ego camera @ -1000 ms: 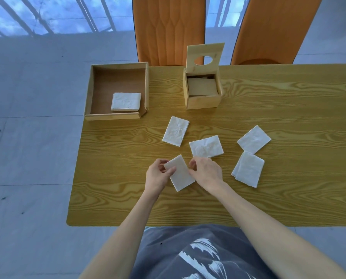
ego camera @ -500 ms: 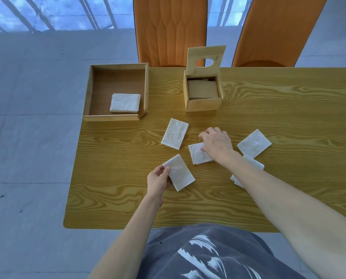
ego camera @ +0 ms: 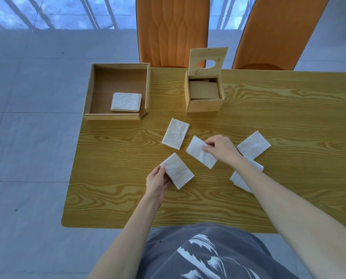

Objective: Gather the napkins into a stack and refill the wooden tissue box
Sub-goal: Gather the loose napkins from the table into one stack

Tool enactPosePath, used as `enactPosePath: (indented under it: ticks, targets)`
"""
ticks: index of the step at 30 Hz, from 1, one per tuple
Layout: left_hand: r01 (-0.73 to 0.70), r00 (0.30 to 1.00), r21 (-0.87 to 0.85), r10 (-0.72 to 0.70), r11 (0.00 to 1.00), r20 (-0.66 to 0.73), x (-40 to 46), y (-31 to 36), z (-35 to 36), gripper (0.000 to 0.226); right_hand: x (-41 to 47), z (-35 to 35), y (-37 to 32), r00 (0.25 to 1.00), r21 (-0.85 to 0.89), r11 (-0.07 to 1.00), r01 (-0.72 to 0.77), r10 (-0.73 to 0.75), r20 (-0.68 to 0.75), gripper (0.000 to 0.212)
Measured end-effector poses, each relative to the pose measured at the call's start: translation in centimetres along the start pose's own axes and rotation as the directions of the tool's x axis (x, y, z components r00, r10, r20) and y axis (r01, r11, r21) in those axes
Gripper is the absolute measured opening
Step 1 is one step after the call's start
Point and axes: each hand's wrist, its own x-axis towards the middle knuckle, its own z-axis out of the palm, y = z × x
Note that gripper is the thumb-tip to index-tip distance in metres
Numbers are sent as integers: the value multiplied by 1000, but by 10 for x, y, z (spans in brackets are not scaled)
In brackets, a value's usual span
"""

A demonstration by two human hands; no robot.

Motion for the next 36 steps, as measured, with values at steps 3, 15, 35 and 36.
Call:
enactPosePath:
  ticks: [3,15,35,36]
  targets:
    - [-3,1000,-6,3,1000,9,0,0,-1,25,-12,2,-4,999,402,915,-28,20,25,29]
    - [21,999,-69,-19,997,28,-7,7,-2,30,-30,80,-29,973,662,727,-182,37,226,24]
    - [-93,993,59,97,994,-71,10,25,-16,10,17,67,-79,879,285,897,-339,410,-244,52]
    - [-95,992,60,99,994,-77,11,26,-18,9,21,67,-84,861,288,880,-377,448,-242,55]
